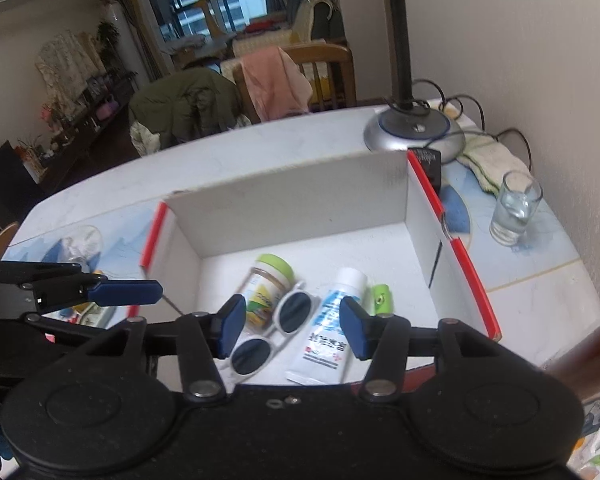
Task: Organize rigid objects
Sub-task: 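Withdraw both tools from the box back toward the remaining items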
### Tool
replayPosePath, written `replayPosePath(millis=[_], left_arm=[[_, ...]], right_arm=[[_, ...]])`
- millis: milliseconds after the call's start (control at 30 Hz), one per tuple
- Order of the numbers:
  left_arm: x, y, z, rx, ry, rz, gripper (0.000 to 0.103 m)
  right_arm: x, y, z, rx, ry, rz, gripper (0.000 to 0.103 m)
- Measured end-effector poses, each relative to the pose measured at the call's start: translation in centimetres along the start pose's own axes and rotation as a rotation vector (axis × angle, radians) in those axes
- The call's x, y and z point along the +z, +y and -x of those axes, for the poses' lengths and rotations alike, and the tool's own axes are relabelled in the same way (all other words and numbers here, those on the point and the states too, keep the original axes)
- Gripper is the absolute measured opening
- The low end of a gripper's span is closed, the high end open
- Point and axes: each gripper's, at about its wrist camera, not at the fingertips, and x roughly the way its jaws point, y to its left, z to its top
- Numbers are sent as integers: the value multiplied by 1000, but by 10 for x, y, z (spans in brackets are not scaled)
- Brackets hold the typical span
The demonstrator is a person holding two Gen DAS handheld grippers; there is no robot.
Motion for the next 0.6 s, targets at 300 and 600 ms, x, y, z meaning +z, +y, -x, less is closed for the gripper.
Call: replayPosePath(millis=[300,600], left_arm=[[-17,28,51,4,-98,31,62],[-39,65,94,33,-167,50,71]], right_arm=[[-4,34,29,32,-88,27,65],[-15,76,45,56,-147,17,80]])
